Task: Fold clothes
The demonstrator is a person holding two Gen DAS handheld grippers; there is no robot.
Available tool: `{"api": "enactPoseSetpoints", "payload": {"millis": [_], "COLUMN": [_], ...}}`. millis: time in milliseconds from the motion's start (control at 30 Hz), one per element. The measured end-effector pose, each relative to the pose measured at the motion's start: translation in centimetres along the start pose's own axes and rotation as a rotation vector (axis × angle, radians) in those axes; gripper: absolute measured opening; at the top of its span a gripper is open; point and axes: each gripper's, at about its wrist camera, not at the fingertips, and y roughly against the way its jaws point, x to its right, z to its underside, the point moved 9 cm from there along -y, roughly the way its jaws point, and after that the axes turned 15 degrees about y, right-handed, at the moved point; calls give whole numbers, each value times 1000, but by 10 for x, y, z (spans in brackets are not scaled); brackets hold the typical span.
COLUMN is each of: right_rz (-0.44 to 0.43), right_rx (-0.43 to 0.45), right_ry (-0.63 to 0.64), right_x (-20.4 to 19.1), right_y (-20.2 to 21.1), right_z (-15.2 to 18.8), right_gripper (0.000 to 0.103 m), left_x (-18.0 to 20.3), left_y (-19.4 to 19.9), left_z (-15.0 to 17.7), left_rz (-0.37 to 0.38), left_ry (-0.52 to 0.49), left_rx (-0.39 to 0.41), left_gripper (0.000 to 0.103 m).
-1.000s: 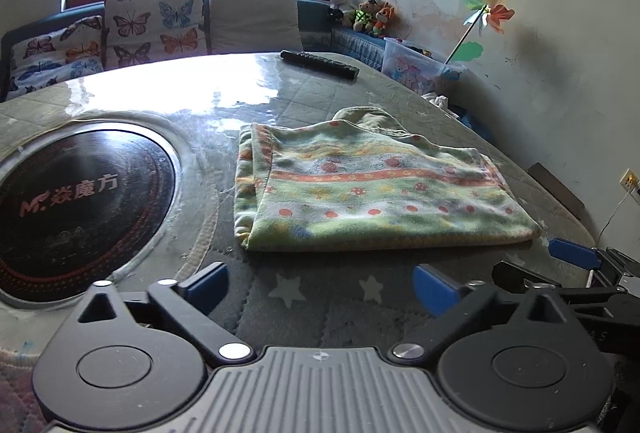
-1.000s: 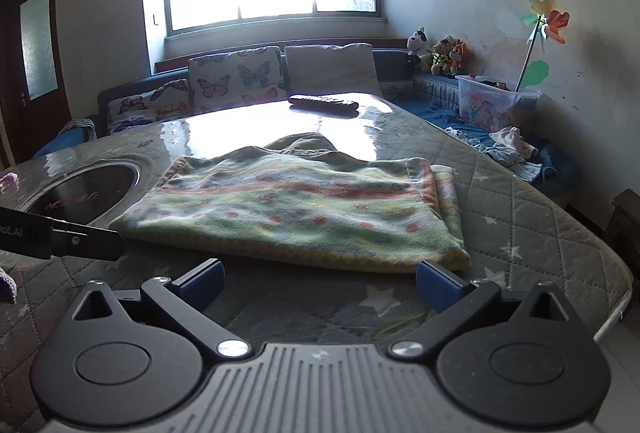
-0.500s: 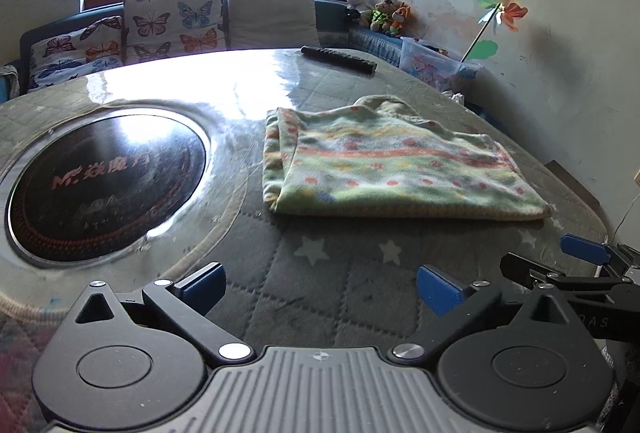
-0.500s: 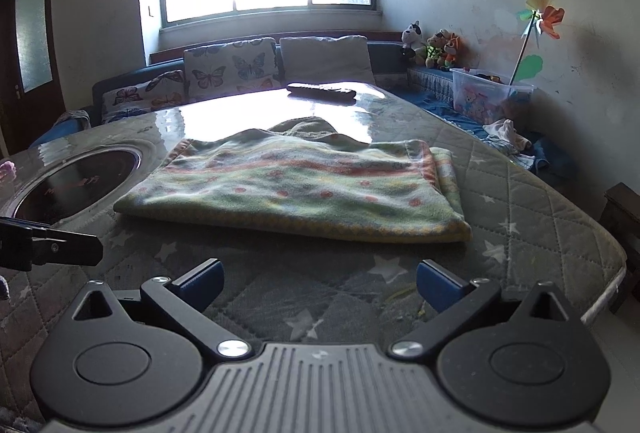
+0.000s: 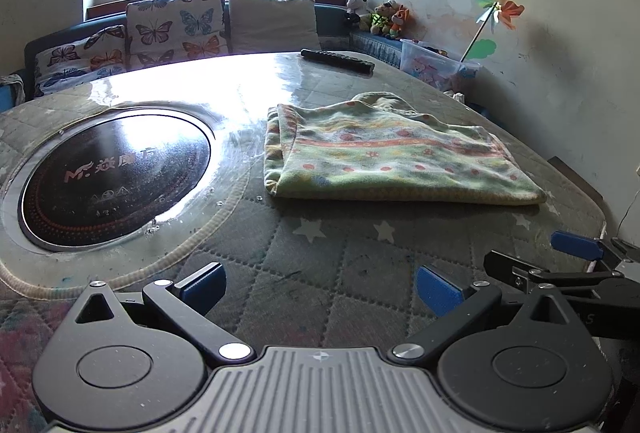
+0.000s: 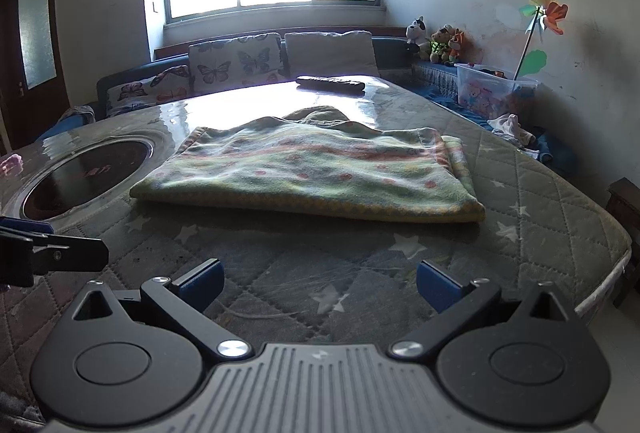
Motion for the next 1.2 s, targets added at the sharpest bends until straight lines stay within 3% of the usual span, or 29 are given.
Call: {"api": "enactPoseSetpoints", "payload": {"millis": [1200], "right_rz": [10], "right_rx": [22], "right_ry": [-16], "right_x": [6], "right_y": [14], "right_z": [1], "right_gripper": [103], "left_x": [18], "left_y": [8], "left_z": [17], "left_rz": [9], "left_ry": [-53], "left_rx": [-1], "left_gripper": [103]}}
